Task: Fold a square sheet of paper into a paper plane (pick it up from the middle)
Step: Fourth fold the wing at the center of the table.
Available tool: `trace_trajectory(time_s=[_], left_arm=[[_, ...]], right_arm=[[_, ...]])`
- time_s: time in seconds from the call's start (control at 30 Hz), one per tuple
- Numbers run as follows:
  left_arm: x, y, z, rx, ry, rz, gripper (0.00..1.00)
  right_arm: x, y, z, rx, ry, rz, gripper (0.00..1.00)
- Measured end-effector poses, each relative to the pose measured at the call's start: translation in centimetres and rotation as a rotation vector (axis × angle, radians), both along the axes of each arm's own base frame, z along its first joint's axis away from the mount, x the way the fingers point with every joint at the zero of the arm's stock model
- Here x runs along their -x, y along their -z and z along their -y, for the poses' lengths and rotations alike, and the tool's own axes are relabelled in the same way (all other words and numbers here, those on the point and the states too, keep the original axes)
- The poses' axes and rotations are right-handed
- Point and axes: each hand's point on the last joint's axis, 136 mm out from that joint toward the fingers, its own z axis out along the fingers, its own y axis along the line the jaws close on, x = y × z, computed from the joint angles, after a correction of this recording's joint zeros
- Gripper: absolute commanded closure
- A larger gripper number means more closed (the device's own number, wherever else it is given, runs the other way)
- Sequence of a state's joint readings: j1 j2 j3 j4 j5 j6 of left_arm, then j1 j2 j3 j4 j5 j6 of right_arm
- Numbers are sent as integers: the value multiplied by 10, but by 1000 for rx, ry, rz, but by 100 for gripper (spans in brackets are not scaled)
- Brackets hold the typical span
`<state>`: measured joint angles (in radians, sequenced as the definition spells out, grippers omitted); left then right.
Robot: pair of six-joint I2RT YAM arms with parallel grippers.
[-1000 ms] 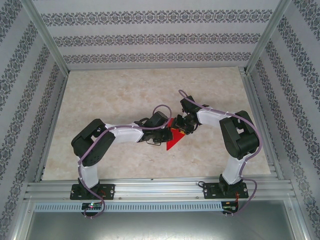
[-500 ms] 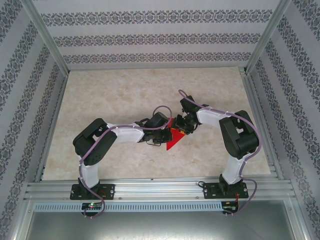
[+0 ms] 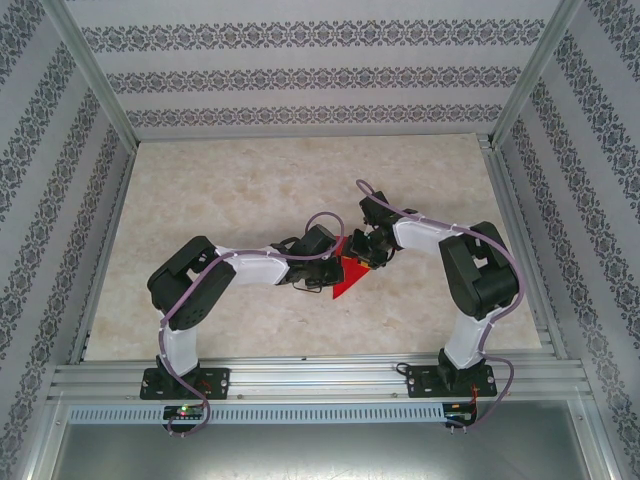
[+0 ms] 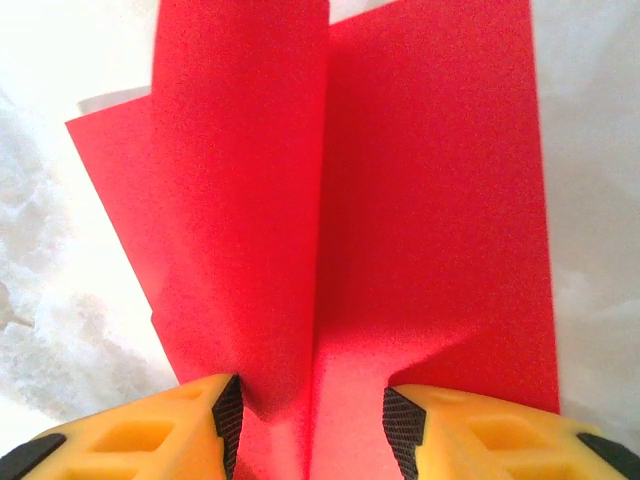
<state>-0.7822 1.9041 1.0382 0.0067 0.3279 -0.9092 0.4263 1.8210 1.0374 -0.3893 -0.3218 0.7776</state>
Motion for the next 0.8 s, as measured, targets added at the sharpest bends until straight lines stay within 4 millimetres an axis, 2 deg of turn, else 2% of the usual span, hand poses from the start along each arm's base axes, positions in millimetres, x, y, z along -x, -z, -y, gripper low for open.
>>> trace_trajectory(time_s=[0.13, 0.23, 0.37, 0.43, 0.5, 0.57, 0.67, 0.8], left_arm=[[0, 0, 0, 0, 0, -1, 98], [0, 1, -1, 1, 0, -4, 100], [0, 1, -1, 3, 1, -6, 100], [0, 1, -1, 3, 1, -6, 100], [0, 1, -1, 2, 0, -6, 100], [0, 1, -1, 3, 1, -6, 100], [0, 1, -1, 2, 1, -7, 100], [0, 1, -1, 2, 1, -7, 100]], right_arm=[[1, -8, 1, -5, -6, 25, 52], [9, -14, 11, 1, -5, 19, 54], [6, -45, 18, -80, -22, 108, 60], [2, -59, 17, -130, -42, 165, 66], [1, -64, 11, -178, -74, 203, 77], [4, -61, 2, -219, -112, 210, 86], [13, -47, -9, -242, -158, 186, 92], [18, -30, -17, -251, -190, 150, 94]])
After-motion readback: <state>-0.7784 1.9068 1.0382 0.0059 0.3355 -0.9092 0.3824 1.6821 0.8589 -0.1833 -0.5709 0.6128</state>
